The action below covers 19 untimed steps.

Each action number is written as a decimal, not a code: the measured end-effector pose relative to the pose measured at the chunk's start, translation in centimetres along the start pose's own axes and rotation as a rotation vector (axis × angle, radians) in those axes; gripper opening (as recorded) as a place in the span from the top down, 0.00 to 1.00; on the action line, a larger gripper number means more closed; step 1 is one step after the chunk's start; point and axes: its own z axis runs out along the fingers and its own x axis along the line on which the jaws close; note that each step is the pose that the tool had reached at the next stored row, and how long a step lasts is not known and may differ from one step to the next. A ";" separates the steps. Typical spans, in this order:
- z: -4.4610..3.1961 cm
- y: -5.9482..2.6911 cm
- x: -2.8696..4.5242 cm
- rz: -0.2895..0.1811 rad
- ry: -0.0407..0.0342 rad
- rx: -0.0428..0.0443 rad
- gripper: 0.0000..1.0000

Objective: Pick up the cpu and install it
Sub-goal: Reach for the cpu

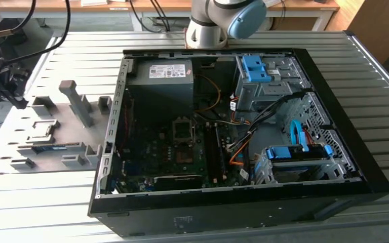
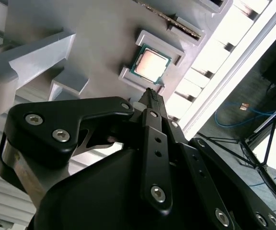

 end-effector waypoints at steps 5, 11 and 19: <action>0.89 0.09 -0.15 -0.008 0.0013 0.0016 0.90; 2.00 0.20 -0.23 -0.020 0.0019 0.0060 0.90; 3.16 0.31 -0.17 -0.046 0.0018 0.0145 0.90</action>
